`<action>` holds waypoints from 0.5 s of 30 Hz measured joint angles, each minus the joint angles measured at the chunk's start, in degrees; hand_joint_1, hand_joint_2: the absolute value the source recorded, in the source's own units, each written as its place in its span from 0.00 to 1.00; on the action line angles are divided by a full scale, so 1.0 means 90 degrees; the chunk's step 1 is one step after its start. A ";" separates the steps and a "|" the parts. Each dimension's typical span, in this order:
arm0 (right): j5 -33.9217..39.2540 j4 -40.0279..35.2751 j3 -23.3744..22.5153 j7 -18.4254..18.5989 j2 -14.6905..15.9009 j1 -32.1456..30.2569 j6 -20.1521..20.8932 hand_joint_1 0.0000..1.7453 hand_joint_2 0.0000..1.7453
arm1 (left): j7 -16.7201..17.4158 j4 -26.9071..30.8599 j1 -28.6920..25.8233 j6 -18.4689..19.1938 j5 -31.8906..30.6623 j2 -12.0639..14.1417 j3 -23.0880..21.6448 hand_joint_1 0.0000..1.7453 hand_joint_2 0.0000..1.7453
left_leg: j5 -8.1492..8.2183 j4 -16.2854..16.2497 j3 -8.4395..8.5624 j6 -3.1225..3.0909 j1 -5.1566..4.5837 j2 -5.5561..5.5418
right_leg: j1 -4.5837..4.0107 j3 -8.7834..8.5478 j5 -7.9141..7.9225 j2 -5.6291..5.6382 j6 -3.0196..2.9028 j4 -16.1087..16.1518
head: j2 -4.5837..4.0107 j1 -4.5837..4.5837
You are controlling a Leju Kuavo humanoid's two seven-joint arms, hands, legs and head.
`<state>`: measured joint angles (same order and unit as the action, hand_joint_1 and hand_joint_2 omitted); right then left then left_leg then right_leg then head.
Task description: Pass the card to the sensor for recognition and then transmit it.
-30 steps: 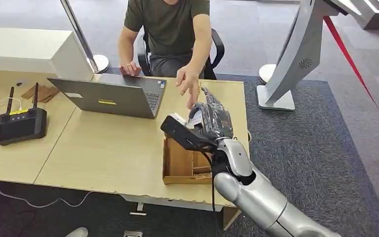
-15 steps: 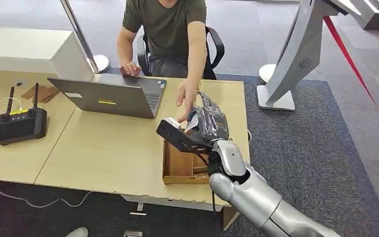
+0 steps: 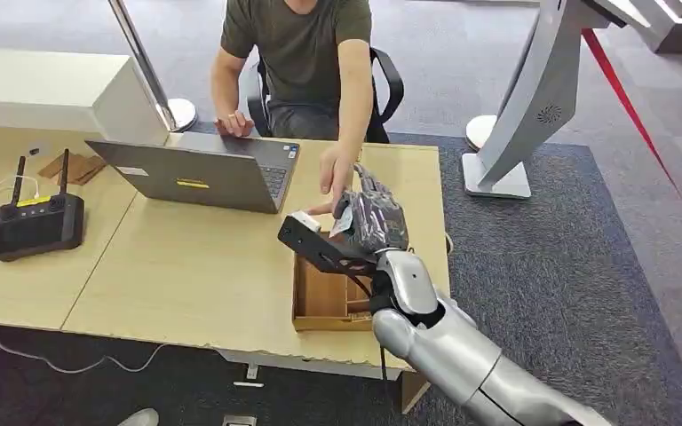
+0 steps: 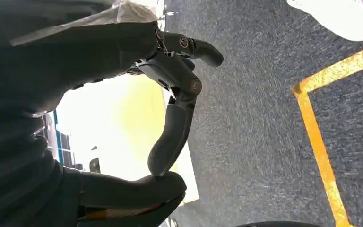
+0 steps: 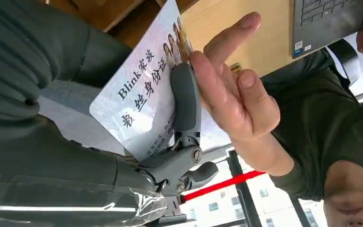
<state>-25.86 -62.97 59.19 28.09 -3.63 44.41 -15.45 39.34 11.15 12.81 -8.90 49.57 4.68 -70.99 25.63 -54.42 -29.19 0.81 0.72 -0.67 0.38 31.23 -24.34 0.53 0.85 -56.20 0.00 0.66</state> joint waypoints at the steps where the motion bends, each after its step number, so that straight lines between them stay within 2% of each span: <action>1: -0.0002 0.0007 0.0000 0.0000 0.0000 0.0001 0.0000 1.00 1.00 | 0.0000 0.0000 0.0000 0.0000 0.0002 0.0000 -0.0010 0.00 1.00 | 0.0000 0.0000 0.0000 0.0000 0.0000 0.0000 | 0.0000 0.0000 0.0000 0.0000 0.0000 0.0000 | 0.0000 0.0000; 3: -0.0012 0.0034 0.0002 -0.0002 -0.0005 0.0005 0.0000 1.00 1.00 | 0.0000 -0.0002 0.0001 0.0002 0.0019 0.0000 -0.0015 0.00 1.00 | 0.0000 0.0000 0.0000 0.0000 0.0000 0.0000 | 0.0000 0.0000 0.0000 0.0000 0.0000 0.0000 | 0.0000 0.0000; 4: -0.0034 0.0049 0.0002 -0.0007 -0.0005 0.0005 0.0000 0.96 1.00 | 0.0000 -0.0007 0.0001 0.0020 0.0024 -0.0002 -0.0017 0.00 1.00 | 0.0000 0.0000 0.0000 0.0000 0.0000 0.0000 | 0.0000 0.0000 0.0000 0.0000 0.0000 0.0000 | 0.0000 0.0000; 5: -0.0054 0.0061 0.0005 -0.0015 -0.0007 0.0005 0.0000 0.11 1.00 | 0.0000 -0.0012 0.0001 0.0022 0.0039 -0.0002 -0.0019 0.00 1.00 | 0.0000 0.0000 0.0000 0.0000 0.0000 0.0000 | 0.0000 0.0000 0.0000 0.0000 0.0000 0.0000 | 0.0000 0.0000; 6: -0.0073 0.0068 0.0007 -0.0019 -0.0012 0.0004 0.0000 0.00 1.00 | 0.0000 -0.0019 0.0001 0.0027 0.0044 -0.0007 -0.0024 0.00 1.00 | 0.0000 0.0000 0.0000 0.0000 0.0000 0.0000 | 0.0000 0.0001 0.0000 0.0000 0.0000 0.0000 | 0.0000 0.0000; 15: -0.0577 0.0143 0.0049 -0.0036 -0.0053 -0.0010 -0.0114 0.00 1.00 | 0.0000 -0.0029 0.0007 -0.0034 0.0231 -0.0024 -0.0150 0.00 1.00 | 0.0000 0.0000 0.0001 0.0000 0.0000 0.0001 | 0.0000 0.0001 0.0000 0.0001 0.0000 0.0000 | 0.0000 0.0000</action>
<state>-31.05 -61.68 59.63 27.76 -4.11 44.32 -16.48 39.34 10.88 12.87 -9.20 51.65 4.46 -72.34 25.62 -54.42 -29.18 0.81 0.72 -0.66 0.38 31.24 -24.34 0.54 0.84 -56.20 0.00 0.66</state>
